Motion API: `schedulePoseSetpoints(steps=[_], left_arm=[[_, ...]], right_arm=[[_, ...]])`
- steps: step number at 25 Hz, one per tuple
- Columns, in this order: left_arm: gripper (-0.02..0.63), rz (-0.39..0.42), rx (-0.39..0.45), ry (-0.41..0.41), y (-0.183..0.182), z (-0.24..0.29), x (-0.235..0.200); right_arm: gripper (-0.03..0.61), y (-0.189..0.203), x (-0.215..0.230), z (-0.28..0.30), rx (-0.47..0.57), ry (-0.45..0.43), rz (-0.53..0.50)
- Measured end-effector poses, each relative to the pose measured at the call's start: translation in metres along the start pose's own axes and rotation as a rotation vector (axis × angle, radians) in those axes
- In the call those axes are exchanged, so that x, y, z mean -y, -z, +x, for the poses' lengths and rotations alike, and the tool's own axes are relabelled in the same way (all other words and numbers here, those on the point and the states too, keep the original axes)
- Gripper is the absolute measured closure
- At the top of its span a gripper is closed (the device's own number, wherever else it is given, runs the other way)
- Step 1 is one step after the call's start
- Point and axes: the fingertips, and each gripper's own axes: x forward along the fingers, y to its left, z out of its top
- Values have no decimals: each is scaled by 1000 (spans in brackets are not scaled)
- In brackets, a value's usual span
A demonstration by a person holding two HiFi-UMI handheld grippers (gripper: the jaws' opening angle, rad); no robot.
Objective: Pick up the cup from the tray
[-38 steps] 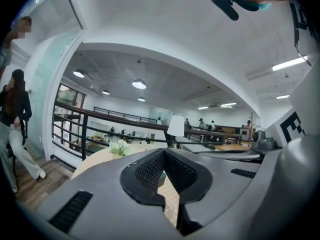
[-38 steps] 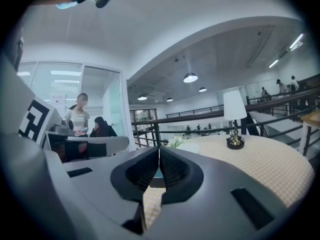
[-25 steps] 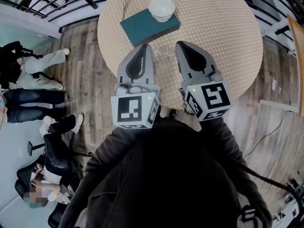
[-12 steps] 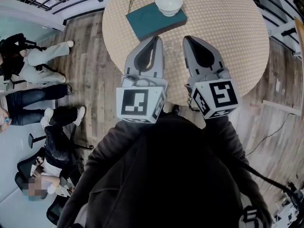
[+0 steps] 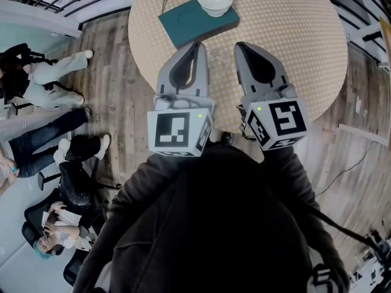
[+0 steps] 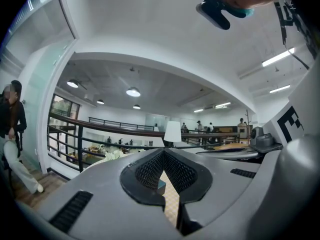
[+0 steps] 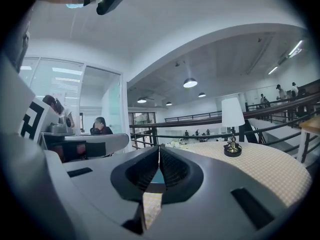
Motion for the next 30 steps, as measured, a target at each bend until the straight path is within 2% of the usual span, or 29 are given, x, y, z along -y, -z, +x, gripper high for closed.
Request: schedulePoseSetpoints(steps=[6, 13, 21, 30], left_arm=[[607, 13, -64, 0, 22, 1, -11], [609, -4, -81, -7, 24, 29, -39], [607, -11, -121, 12, 32, 71, -66], [607, -70, -228, -24, 74, 121, -108]], right_arm=[[571, 21, -5, 9, -49, -13, 16], [571, 34, 15, 40, -105, 10, 20], [571, 45, 65, 82, -155, 94, 22], [571, 75, 124, 130, -237, 180, 16]])
